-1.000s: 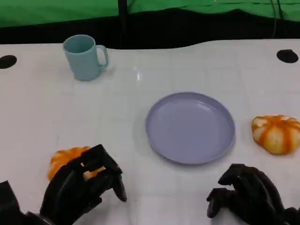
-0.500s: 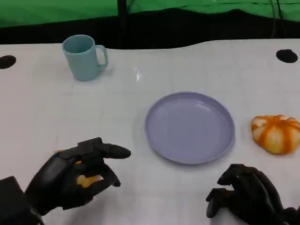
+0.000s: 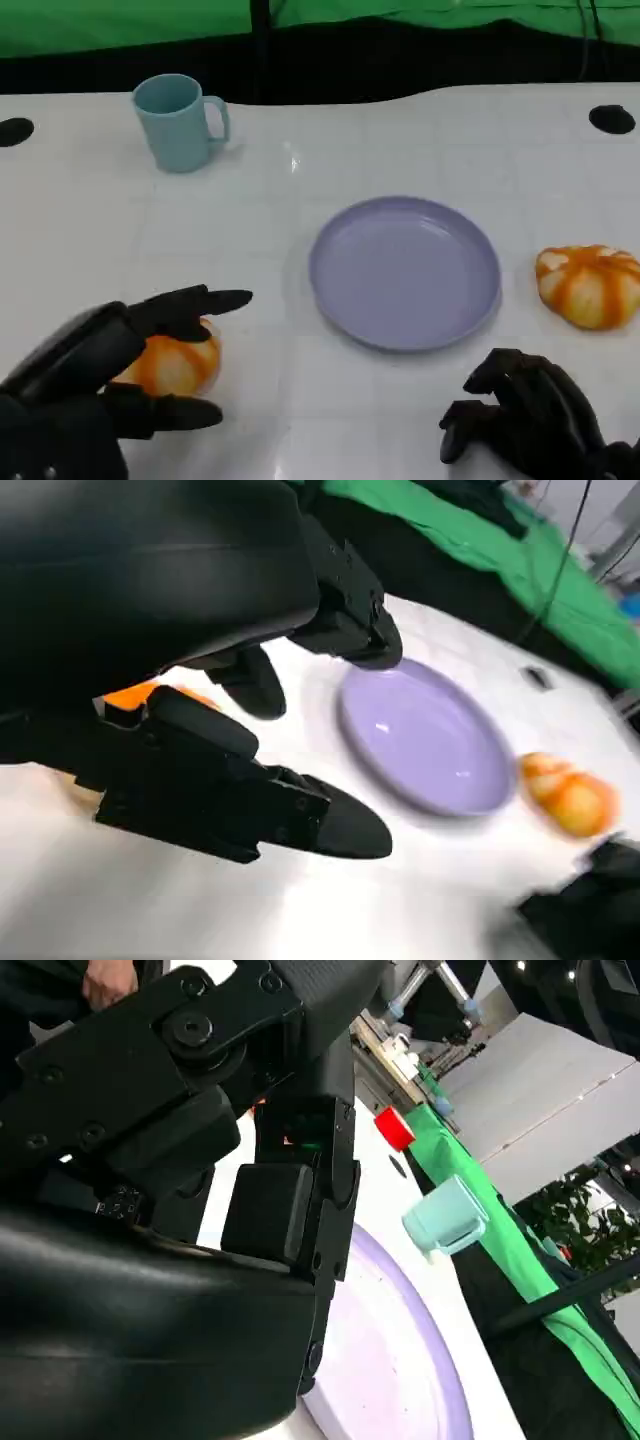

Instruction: Grasp the bread from the table and place it into the plate.

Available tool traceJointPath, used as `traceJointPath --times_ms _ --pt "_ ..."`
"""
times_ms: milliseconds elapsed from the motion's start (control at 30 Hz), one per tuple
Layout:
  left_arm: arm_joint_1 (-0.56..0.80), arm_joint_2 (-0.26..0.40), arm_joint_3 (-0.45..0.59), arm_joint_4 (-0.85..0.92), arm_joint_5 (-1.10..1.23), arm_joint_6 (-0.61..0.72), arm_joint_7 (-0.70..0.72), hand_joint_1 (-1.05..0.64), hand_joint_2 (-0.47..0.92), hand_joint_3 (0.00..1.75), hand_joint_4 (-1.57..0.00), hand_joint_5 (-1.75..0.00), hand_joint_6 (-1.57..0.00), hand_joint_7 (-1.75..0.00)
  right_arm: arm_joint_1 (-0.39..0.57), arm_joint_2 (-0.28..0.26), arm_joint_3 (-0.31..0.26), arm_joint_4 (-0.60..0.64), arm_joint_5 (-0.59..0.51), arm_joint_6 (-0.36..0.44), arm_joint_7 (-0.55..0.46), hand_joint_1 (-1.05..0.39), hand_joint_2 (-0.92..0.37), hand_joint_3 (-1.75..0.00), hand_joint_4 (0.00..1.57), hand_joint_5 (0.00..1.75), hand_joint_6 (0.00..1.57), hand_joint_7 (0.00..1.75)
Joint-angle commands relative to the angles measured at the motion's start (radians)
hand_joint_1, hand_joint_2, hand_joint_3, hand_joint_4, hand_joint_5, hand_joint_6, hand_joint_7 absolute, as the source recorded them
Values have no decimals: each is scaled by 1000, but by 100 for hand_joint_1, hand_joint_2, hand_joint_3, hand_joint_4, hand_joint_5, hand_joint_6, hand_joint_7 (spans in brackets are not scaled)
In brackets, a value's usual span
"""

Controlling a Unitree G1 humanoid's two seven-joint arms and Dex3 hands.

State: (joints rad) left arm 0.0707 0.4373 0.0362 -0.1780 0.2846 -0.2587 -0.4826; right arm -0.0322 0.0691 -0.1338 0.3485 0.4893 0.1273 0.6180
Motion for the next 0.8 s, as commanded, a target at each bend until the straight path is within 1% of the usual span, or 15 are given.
traceJointPath --times_ms 33,133,167,200,267,333,467,600,800 --pt "28 47 -17 -92 118 73 25 -78 92 13 -23 -40 -26 0 3 -6 -10 -5 12 2 3 -103 -72 0 157 74 157 37" --pt "31 49 -23 -105 125 90 29 -78 92 13 -23 -37 -26 0 3 -6 -10 -5 12 2 3 -103 -72 0 157 74 157 37" --pt "36 69 -35 -138 209 118 26 -78 92 13 -23 -37 -26 0 5 -6 -10 -6 12 3 2 -103 -72 0 157 74 157 37" --pt "39 84 -45 -165 273 140 24 -77 92 11 -21 -31 -21 0 6 -7 -10 -8 12 4 2 -104 -72 0 157 73 157 37" --pt "48 98 -68 -211 407 188 28 -76 92 9 -20 -26 -19 0 4 -7 -11 -2 14 0 9 -104 -72 0 157 73 157 36" --pt "53 93 -81 -230 466 215 35 -75 92 5 -22 -19 -20 0 7 -6 -10 -6 13 0 7 -103 -72 0 157 73 157 36" --pt "56 89 -91 -242 491 237 37 -74 92 4 -24 -16 -20 0 8 -6 -10 -10 12 1 5 -103 -72 0 157 73 157 36" --pt "47 75 -172 -219 731 318 65 -71 91 2 -23 -12 -17 0 15 -4 -5 -17 6 -3 1 -103 -73 0 157 73 157 35" --pt "11 55 -233 -157 844 370 73 -69 90 0 -25 -9 -17 0 14 -7 -7 -16 12 3 2 -103 -72 0 157 72 157 34"
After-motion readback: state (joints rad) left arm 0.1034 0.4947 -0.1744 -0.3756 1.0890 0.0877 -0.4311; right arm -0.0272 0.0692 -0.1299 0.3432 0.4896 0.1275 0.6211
